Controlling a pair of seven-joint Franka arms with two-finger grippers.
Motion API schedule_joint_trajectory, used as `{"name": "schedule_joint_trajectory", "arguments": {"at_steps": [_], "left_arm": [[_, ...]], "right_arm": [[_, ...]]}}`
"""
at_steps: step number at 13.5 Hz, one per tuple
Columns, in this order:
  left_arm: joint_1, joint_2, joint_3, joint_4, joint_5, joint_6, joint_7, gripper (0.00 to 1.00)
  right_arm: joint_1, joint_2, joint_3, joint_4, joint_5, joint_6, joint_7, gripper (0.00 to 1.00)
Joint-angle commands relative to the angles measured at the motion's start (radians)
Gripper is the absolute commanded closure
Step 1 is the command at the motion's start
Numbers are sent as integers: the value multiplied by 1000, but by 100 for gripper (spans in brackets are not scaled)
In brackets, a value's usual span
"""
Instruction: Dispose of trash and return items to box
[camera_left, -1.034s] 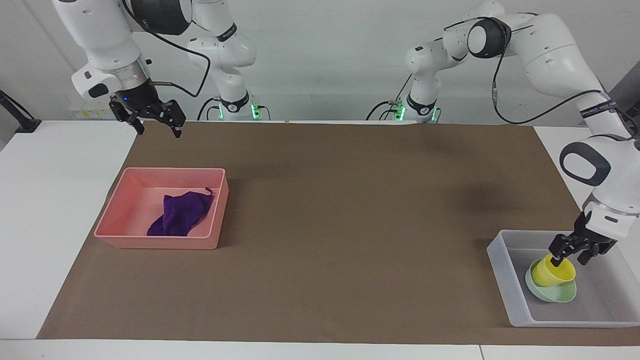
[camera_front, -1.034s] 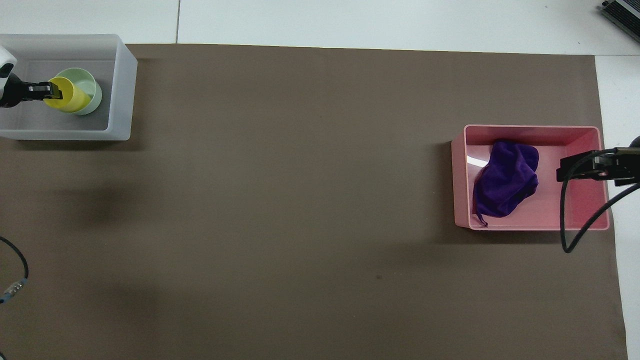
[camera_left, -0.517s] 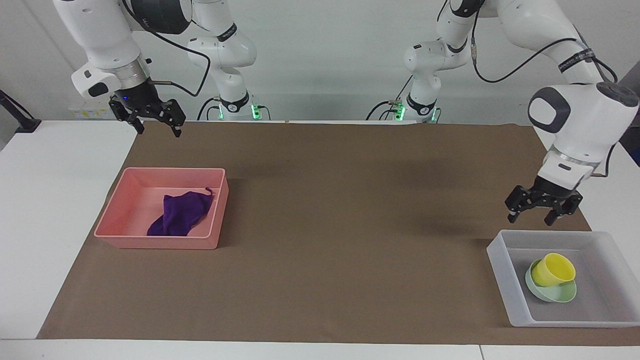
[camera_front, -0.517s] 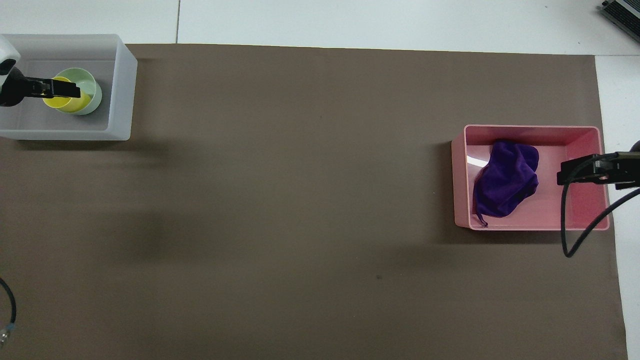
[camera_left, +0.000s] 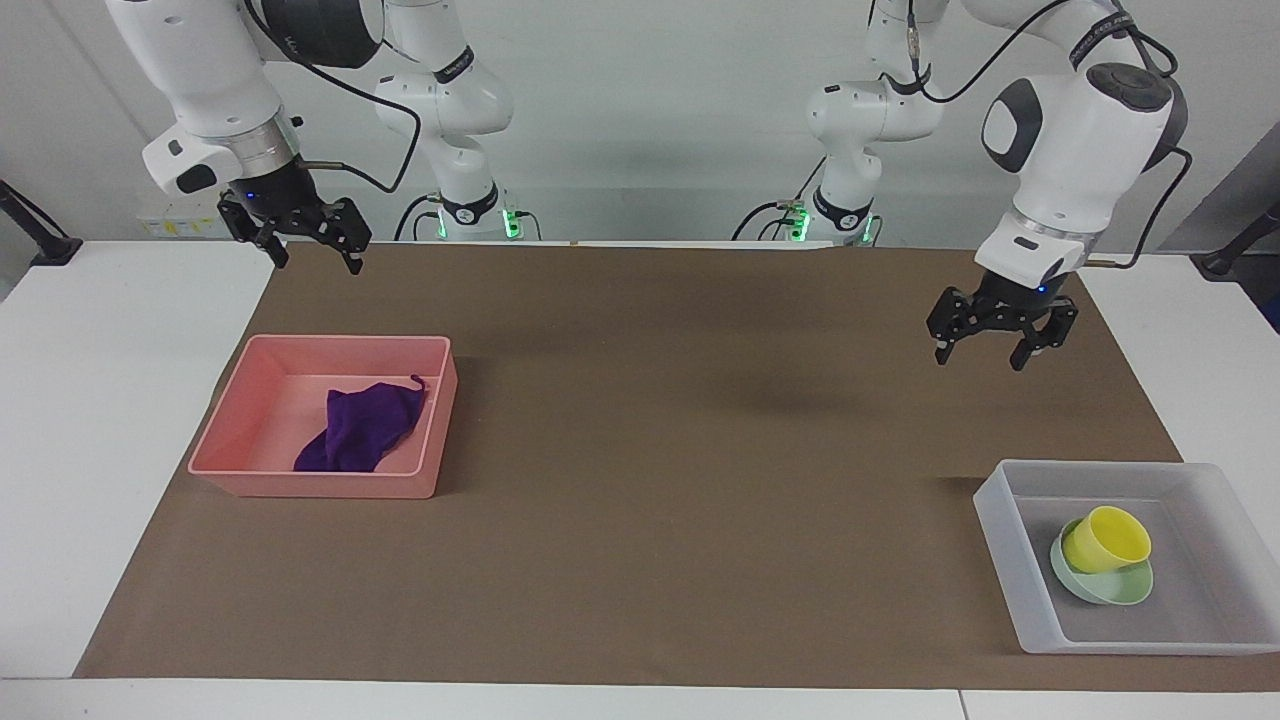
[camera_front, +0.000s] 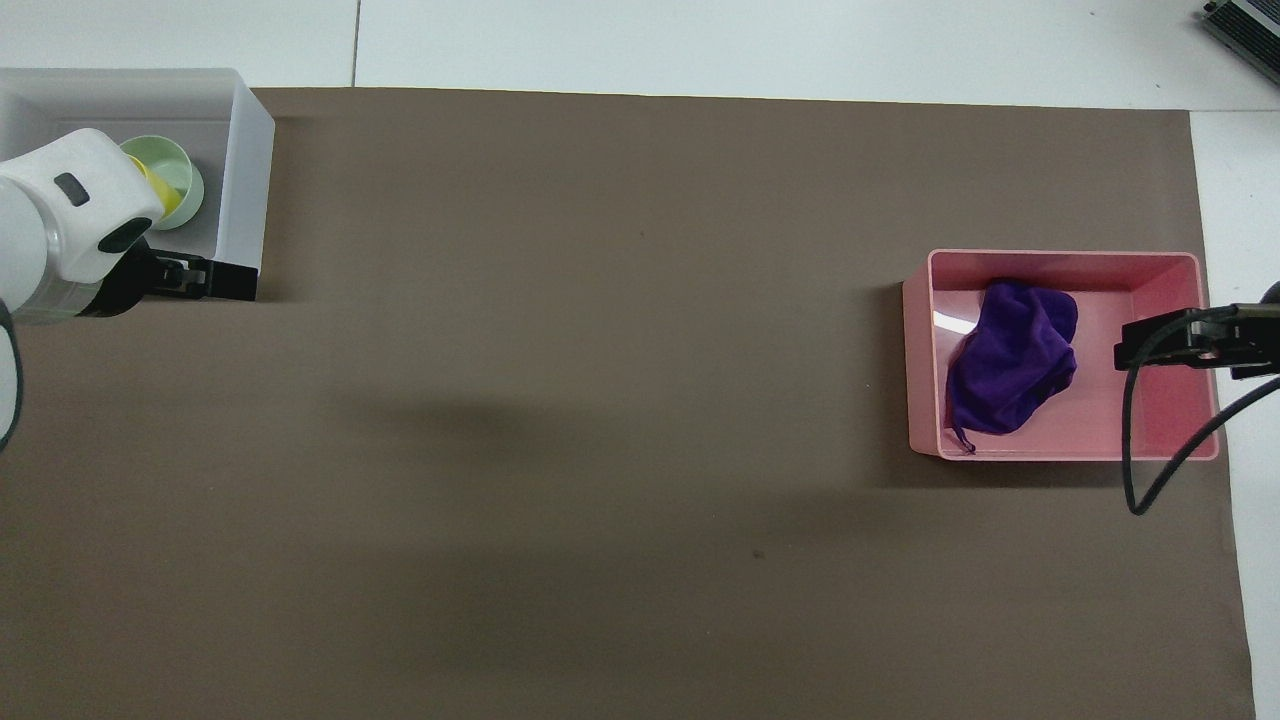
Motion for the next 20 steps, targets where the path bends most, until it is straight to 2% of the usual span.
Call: {"name": "schedule_joint_trajectory", "arguments": {"at_steps": [1,4,9,14,20], "left_arm": [[-7,14,11,95,31,-108,-8,0],[1,60,12,217,34,-228,1,0],[3,62,17,268,36,-280,18,0],[3,65,22,288,37,-349,15,0],[-30,53,52,282,31,-366,17,0]], "right_arm": [[-11,-27,6,-29,-3,9,-24,0],[-11,-27,6,-29,-3,9,-24,0],[-11,-27,6,-29,-3,9,-24,0],[-11,-27,6,-29,-3,9,-24,0],[-11,-25,6,-29,-1,9,-24,0]]}}
